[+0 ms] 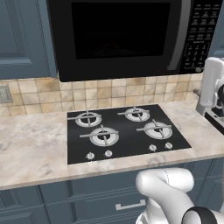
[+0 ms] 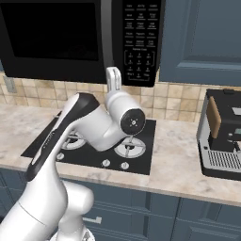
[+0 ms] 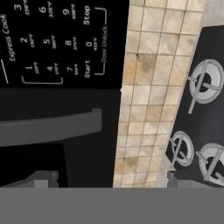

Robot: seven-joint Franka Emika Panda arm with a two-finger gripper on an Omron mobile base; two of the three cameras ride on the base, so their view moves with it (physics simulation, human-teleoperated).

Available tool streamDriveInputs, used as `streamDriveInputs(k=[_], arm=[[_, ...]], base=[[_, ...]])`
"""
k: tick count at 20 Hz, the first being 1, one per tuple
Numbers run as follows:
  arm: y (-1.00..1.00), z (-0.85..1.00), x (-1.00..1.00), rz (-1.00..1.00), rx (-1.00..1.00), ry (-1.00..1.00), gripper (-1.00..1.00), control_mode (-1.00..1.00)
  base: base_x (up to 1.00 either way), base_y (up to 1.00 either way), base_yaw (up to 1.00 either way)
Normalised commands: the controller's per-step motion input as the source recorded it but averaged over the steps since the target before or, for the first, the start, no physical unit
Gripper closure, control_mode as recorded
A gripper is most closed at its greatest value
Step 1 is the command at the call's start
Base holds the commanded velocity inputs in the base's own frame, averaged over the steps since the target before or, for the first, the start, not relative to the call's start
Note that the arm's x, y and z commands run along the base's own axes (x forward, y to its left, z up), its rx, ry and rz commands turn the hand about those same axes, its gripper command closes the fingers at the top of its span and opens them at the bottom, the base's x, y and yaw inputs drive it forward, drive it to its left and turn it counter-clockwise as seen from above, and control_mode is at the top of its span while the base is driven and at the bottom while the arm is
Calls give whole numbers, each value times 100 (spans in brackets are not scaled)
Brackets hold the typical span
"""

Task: Transport the steak from the fridge to the microwave and turn on the microwave.

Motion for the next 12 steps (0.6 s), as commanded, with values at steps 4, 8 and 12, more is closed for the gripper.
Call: streamDriveInputs(k=[4, 8, 12], arm=[[-11, 0, 20, 0, 0, 0, -100, -100], [0, 0, 22, 0, 0, 0, -100, -100], [0, 0, 15, 0, 0, 0, -100, -100]], base=[[0, 0, 0], [0, 0, 0], [0, 0, 0]])
